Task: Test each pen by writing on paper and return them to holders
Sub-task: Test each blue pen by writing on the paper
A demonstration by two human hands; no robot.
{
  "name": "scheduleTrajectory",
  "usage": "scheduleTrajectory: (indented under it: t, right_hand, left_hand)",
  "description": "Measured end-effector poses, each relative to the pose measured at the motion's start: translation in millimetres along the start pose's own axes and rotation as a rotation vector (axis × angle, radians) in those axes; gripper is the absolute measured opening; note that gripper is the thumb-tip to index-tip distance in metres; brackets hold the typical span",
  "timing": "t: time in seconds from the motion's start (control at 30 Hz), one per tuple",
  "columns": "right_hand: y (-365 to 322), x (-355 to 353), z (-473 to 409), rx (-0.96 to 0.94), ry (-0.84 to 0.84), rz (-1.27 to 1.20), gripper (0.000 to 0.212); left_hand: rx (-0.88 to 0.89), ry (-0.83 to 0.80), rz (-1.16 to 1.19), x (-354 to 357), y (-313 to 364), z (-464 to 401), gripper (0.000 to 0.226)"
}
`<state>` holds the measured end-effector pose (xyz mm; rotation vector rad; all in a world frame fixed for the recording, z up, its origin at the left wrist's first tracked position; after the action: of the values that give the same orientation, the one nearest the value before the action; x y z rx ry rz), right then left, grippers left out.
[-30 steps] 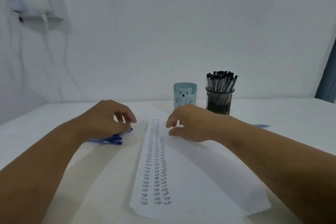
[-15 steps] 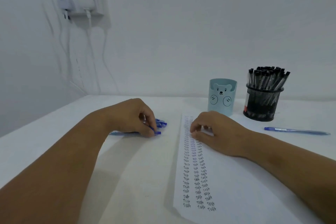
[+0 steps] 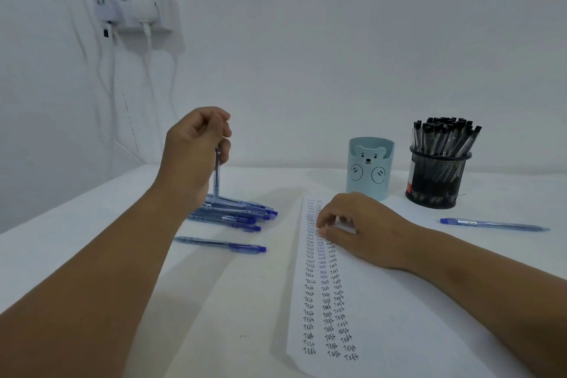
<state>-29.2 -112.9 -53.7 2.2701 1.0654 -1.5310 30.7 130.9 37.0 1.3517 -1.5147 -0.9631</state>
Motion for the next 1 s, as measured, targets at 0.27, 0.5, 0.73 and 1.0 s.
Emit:
scheduleTrajectory:
  t: [0.27,0.5,0.73,1.0]
  right_hand:
    - [-0.5,-0.7,-0.1,0.009,0.006,-0.007,0.009]
    - [-0.3,-4.6,0.3,0.069,0.033,-0.012,0.013]
    - [-27.8,-31.1,-5.9,-0.045,0.301,0.140,0.041]
    - [-19.7,-38.3,-13.4,-0.055,0.329,0.247,0.020]
  left_hand:
    - [-0.385,-0.021,0.776,27.7,-42.3,12.7,0.014]
    - [-0.413,0.007,0.850,27.1,-46.3,15.6,0.016]
    - [-0.453,-0.152,0.858,59.5,-50.1,32.3,0.007]
    - [-0.390,-0.266,0.534,80.0,-48.1,40.1,0.032]
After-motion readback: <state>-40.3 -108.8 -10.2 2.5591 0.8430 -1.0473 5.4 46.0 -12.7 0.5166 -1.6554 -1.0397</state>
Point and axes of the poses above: each hand's wrist, its own z-axis away from the middle knuckle, its own x-axis out of the palm, y = z × x, the point moved 8 cm from there along -z, towards the middle knuckle, and after that the axes turned 14 degrees about -x, right-handed, at the moved point
